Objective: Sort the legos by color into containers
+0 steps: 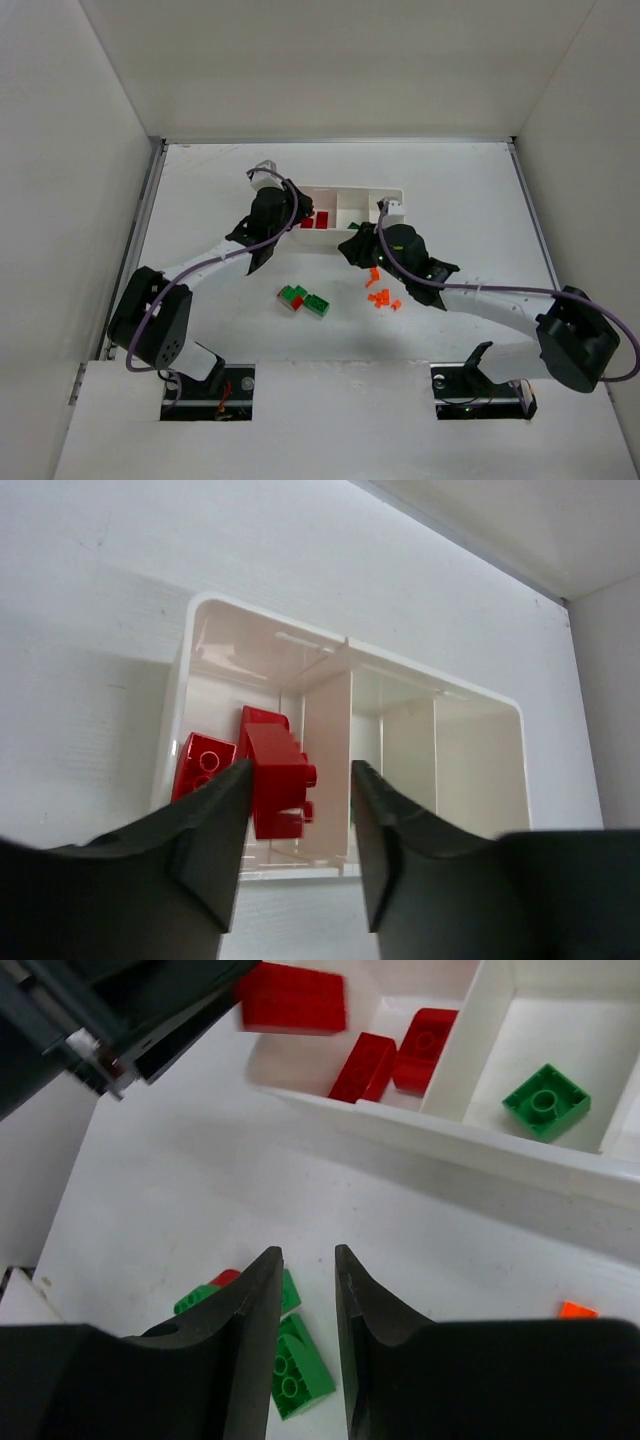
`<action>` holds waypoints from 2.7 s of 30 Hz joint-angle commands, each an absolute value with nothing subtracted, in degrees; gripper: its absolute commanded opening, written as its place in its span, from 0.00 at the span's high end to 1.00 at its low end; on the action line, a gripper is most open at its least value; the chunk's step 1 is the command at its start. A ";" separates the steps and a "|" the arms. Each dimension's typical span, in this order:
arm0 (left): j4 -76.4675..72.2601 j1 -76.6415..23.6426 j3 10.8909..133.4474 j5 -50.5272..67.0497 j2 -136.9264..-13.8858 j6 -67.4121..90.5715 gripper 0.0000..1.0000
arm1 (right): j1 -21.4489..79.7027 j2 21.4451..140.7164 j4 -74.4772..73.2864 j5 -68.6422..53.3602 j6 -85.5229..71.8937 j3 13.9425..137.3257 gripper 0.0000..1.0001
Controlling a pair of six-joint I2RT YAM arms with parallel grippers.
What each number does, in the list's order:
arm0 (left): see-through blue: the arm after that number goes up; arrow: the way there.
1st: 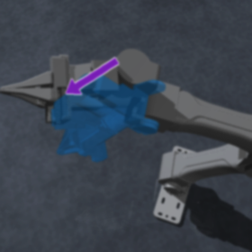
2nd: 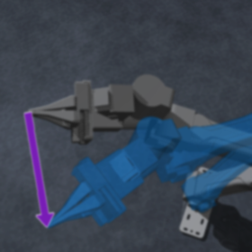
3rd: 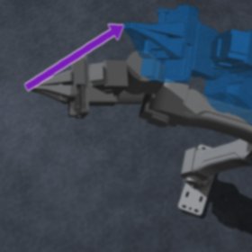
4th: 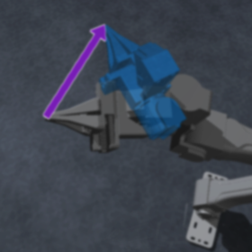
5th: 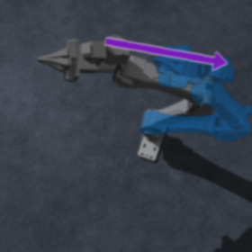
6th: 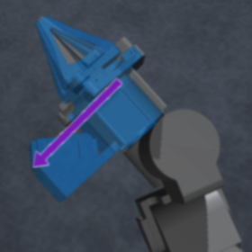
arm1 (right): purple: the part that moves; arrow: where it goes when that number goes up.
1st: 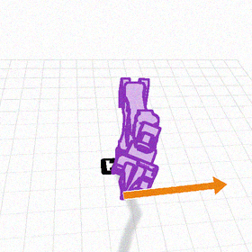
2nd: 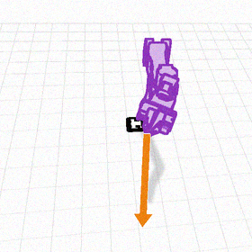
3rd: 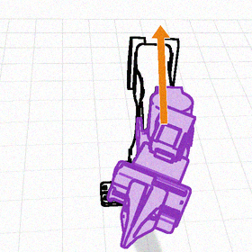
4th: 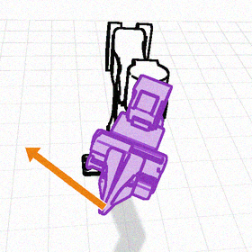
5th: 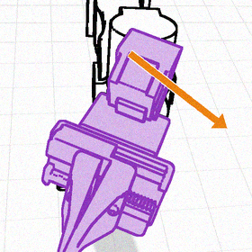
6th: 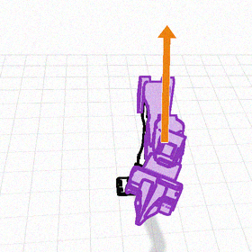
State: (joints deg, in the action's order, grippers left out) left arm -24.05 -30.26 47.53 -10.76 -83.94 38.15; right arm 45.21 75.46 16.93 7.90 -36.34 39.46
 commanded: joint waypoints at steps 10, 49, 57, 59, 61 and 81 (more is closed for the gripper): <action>-24.18 -29.58 43.26 -10.37 -71.65 36.38 0.53 | 56.37 77.07 15.65 7.56 -24.97 43.59 0.42; -6.77 -18.06 21.18 0.79 -42.36 45.26 0.61 | 65.70 105.11 3.43 5.71 -16.52 64.33 0.38; -6.77 -17.71 21.18 0.79 -41.75 45.00 0.60 | 66.22 106.52 1.76 7.12 -15.91 66.36 0.56; -6.77 -17.62 21.27 0.79 -41.57 45.00 0.60 | 66.22 106.44 1.67 7.73 -15.91 66.62 0.65; -6.77 -17.45 21.62 1.14 -41.49 44.91 0.59 | 66.22 105.30 2.11 8.52 -16.26 66.71 0.71; -23.89 -20.43 26.19 3.60 -38.14 51.93 0.35 | 42.77 79.98 29.50 -13.16 -52.60 50.37 0.74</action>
State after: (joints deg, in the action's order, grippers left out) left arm -14.79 -18.85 25.26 1.74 -38.09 48.73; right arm 45.04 80.66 17.58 -4.60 -39.09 53.34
